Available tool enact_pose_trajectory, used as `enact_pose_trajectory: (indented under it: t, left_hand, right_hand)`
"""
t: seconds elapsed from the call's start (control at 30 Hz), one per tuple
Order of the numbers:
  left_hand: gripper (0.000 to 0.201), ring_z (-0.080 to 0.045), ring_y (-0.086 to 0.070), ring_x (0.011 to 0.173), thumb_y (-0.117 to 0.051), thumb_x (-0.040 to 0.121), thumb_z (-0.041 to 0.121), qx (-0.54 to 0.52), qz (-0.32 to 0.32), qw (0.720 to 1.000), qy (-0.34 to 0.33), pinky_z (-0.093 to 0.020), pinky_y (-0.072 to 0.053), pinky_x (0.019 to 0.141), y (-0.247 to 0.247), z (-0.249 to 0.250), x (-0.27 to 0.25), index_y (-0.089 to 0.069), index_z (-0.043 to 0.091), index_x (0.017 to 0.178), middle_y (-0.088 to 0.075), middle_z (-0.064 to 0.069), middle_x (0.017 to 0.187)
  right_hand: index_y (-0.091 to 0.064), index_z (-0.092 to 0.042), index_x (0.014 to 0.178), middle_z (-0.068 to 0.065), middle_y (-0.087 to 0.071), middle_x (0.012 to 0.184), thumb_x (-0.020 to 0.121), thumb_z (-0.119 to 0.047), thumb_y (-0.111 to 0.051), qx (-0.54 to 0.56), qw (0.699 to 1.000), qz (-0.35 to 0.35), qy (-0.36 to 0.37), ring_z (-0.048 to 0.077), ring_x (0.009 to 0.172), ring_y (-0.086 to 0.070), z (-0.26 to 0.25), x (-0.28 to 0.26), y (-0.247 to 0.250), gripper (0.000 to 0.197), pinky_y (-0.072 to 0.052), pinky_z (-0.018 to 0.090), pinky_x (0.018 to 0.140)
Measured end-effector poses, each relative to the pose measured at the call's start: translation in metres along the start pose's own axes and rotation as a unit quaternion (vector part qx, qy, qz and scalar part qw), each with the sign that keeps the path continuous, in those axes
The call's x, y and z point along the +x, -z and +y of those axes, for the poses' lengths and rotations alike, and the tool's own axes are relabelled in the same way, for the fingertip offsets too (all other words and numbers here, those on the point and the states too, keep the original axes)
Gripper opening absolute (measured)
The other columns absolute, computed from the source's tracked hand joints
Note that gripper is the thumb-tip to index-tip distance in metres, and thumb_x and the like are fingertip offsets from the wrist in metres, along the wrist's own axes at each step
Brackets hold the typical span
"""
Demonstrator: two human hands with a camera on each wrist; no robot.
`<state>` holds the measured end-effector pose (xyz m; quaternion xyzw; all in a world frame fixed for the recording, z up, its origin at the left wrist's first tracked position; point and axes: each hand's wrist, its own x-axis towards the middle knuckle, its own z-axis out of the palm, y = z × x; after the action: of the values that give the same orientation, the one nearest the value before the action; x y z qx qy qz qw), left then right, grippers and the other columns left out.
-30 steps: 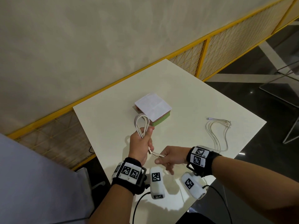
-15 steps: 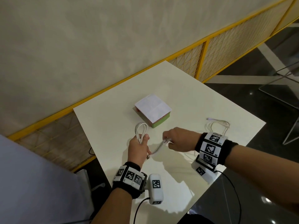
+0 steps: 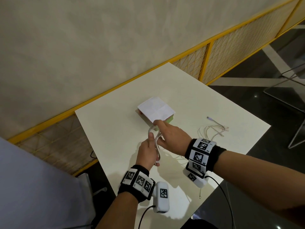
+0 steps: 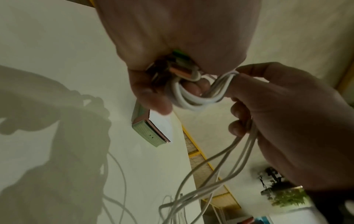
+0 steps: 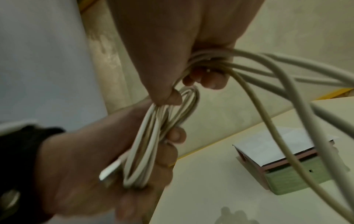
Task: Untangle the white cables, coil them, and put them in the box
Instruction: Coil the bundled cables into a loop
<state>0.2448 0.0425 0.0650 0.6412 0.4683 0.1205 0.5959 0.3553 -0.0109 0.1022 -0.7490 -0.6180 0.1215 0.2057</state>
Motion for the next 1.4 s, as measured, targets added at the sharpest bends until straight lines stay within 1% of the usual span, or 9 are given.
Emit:
enact_pose_trajectory:
  t: [0.1,0.23,0.37,0.5,0.7,0.9,1.03,1.2,1.4]
  left_hand:
    - [0.067,-0.019,-0.054,0.047,-0.017,0.094,0.059,0.029,-0.020,0.999,-0.027,-0.028,-0.048,0.042,-0.003,-0.002,-0.005,-0.057,0.006,0.084,-0.052,-0.008,0.054]
    - [0.047,-0.015,-0.048,0.042,-0.047,0.078,0.064,0.046,-0.060,0.994,-0.078,-0.023,-0.042,0.040,-0.003,0.000,-0.007,-0.048,0.017,0.068,-0.049,-0.004,0.051]
    - [0.031,-0.016,-0.043,0.043,-0.076,0.077,0.034,0.047,-0.089,0.992,-0.077,-0.024,-0.038,0.044,0.003,-0.002,0.001,-0.051,0.018,0.068,-0.047,-0.002,0.054]
    - [0.029,-0.016,-0.042,0.041,-0.071,0.081,0.024,0.062,-0.112,0.991,-0.050,-0.021,-0.036,0.041,-0.003,-0.005,0.003,-0.048,0.012,0.069,-0.046,-0.008,0.056]
    - [0.030,-0.017,-0.049,0.050,-0.057,0.091,0.038,0.091,-0.121,0.988,-0.040,-0.020,-0.043,0.045,-0.003,-0.004,0.006,-0.056,0.008,0.086,-0.053,-0.007,0.060]
    - [0.007,-0.011,-0.049,0.055,-0.046,0.097,0.030,0.096,-0.108,0.988,-0.055,-0.019,-0.042,0.046,-0.007,-0.002,0.006,-0.051,0.025,0.095,-0.057,-0.002,0.073]
    - [0.030,-0.008,-0.052,0.054,-0.062,0.086,0.024,0.119,-0.094,0.987,-0.057,-0.019,-0.042,0.045,-0.010,-0.005,0.011,-0.054,0.021,0.114,-0.059,0.005,0.073]
    - [0.024,-0.011,-0.052,0.045,-0.081,0.069,0.019,0.124,-0.073,0.989,-0.043,-0.017,-0.038,0.033,-0.012,0.000,0.015,-0.060,0.013,0.079,-0.060,0.002,0.060]
    - [0.027,-0.018,-0.043,0.038,-0.062,0.077,-0.001,0.084,-0.056,0.994,0.027,-0.019,-0.036,0.035,-0.014,0.006,0.016,-0.050,0.007,0.055,-0.050,-0.008,0.048]
  right_hand:
    - [-0.040,-0.011,0.130,0.010,-0.050,0.112,0.081,-0.014,-0.060,0.015,1.000,-0.008,0.013,0.020,0.066,-0.045,0.002,0.006,0.004,0.053,-0.042,0.031,0.058]
    - [-0.042,-0.008,0.133,0.014,-0.046,0.114,0.077,0.003,-0.057,-0.015,0.999,-0.027,0.013,0.018,0.073,-0.040,0.007,0.008,0.010,0.060,-0.037,0.028,0.062]
    - [-0.051,-0.002,0.122,0.017,-0.048,0.109,0.077,0.005,-0.055,-0.061,0.996,-0.059,-0.011,0.028,0.080,-0.051,0.010,0.011,0.008,0.046,-0.049,0.038,0.069]
    - [-0.055,-0.002,0.112,0.018,-0.052,0.107,0.079,0.005,-0.048,-0.103,0.990,-0.091,-0.040,0.033,0.096,-0.053,0.011,0.020,0.005,0.035,-0.046,0.037,0.079]
    - [-0.051,-0.004,0.113,0.020,-0.061,0.101,0.085,0.001,-0.043,-0.054,0.984,-0.112,-0.129,0.038,0.084,-0.060,0.008,0.019,-0.001,0.029,-0.040,0.035,0.063]
    - [-0.052,-0.007,0.116,0.018,-0.062,0.105,0.083,0.002,-0.046,0.017,0.982,-0.097,-0.158,0.032,0.080,-0.055,0.004,0.022,0.000,0.034,-0.039,0.033,0.065]
    - [-0.057,-0.006,0.109,0.017,-0.063,0.106,0.083,0.004,-0.045,0.064,0.980,-0.075,-0.173,0.033,0.087,-0.058,0.000,0.020,-0.003,0.030,-0.036,0.030,0.067]
    - [-0.059,-0.006,0.106,0.019,-0.064,0.106,0.081,0.008,-0.042,0.145,0.971,-0.043,-0.186,0.028,0.084,-0.056,-0.003,0.025,-0.007,0.033,-0.037,0.029,0.070]
    - [-0.060,-0.001,0.113,0.017,-0.063,0.115,0.085,0.003,-0.045,0.230,0.949,0.005,-0.214,0.027,0.103,-0.058,-0.009,0.028,-0.007,0.032,-0.033,0.018,0.076]
